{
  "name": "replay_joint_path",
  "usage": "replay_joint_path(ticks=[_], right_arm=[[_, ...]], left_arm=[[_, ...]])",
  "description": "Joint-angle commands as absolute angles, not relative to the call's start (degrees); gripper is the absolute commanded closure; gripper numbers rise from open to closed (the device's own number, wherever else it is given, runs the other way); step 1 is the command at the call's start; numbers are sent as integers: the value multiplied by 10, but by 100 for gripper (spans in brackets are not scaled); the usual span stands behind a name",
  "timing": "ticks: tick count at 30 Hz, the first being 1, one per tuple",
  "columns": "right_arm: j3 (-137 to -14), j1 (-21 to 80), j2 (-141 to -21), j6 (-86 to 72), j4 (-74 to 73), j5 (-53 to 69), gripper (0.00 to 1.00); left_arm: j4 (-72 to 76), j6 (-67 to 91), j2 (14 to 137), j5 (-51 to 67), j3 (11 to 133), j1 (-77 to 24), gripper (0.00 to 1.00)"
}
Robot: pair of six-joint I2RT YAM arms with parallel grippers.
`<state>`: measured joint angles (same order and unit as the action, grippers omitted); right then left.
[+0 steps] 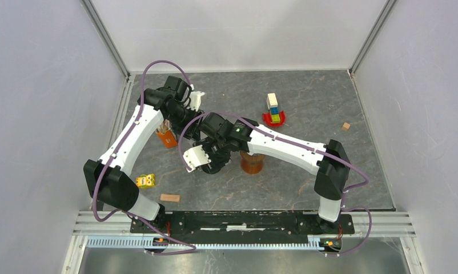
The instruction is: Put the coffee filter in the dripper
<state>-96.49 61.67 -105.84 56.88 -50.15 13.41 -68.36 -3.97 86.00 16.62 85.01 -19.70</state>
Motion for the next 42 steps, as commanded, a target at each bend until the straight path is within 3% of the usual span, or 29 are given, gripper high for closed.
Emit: replay_joint_path(ticks=[1,42], right_arm=[[-957,624,-1061,572,-489,128,32],[-969,622,-1048,543,-462,149,20]], left_arm=[[-664,-73,859,167,852,-200,48],[-665,-98,848,170,863,-210,45]])
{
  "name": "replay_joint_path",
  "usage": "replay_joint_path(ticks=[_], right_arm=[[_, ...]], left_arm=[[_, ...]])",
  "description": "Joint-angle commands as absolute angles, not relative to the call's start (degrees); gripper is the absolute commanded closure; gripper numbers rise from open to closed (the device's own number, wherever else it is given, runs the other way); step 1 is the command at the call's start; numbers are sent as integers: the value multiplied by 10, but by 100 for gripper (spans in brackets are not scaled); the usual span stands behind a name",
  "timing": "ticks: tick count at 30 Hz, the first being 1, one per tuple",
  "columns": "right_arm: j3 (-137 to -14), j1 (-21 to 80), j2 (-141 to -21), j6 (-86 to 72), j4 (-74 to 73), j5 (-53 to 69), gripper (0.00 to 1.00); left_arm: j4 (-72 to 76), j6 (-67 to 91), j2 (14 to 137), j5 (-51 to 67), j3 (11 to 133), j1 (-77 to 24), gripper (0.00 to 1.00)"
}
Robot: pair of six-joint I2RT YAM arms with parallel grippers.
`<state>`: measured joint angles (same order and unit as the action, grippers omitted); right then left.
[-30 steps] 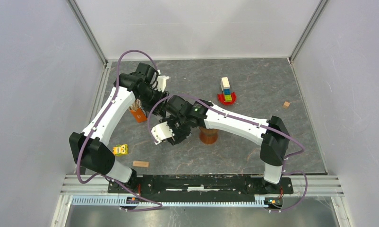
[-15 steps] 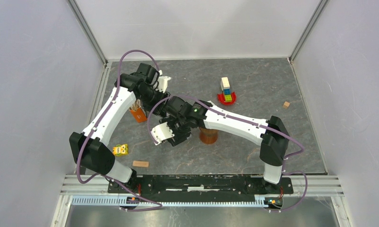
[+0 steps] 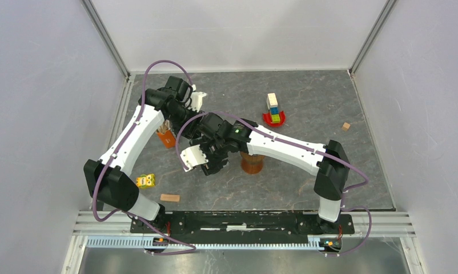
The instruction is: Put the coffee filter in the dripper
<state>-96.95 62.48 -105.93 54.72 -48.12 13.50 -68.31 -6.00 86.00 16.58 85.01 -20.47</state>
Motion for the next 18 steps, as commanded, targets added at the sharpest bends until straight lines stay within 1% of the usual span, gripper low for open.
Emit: replay_joint_path(ticks=[1,18], right_arm=[[-967,622,-1050,543,-461,149,20],[-953,622,-1079,546,-464,146,18]], left_arm=[[-665,-99,847,170,861,-210,45],[-664,-116,847,155,829,-214,45]])
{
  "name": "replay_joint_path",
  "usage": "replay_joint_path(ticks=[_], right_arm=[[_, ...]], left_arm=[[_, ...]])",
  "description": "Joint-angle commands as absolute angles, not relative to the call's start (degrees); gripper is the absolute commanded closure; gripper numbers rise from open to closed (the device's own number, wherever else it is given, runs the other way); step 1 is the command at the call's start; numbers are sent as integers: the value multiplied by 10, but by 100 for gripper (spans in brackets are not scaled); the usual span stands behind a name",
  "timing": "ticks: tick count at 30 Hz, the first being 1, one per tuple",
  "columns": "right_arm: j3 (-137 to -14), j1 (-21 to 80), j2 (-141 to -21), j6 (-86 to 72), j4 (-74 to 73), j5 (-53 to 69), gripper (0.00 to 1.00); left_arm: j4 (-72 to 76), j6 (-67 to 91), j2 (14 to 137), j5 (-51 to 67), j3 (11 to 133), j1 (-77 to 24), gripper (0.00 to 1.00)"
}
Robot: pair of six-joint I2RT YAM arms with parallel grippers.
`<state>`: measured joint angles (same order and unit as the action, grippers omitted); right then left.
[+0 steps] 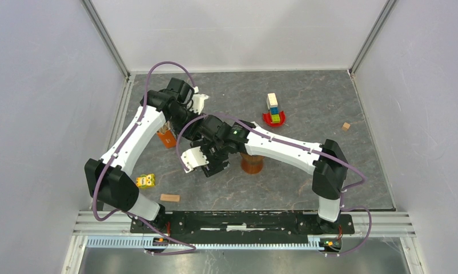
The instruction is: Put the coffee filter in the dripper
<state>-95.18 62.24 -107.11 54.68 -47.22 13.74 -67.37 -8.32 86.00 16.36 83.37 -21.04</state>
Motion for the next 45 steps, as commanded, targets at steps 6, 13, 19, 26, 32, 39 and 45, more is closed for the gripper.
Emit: replay_joint_path(ticks=[6,13,19,26,32,39,45], right_arm=[[-960,624,-1083,546,-467,138,20],[-971,624,-1081,546,-473,130,20],[-1006,624,-1067,530,-474,135,18],[-1029,618,-1053,525,-485,134,17],[-1030,611,-1034,522,-491,147,20],[-1027,606,-1019,514,-492,161,31],[-1016,606,-1016,500,-488,182,42]], left_arm=[[-663,-115,850,158,828,-219,45],[-664,-118,849,156,830,-223,45],[-664,-117,846,147,846,-224,45],[-665,-116,850,145,855,-223,45],[-671,-112,856,146,868,-224,45],[-675,-108,855,146,871,-223,45],[-675,-109,853,146,864,-224,45]])
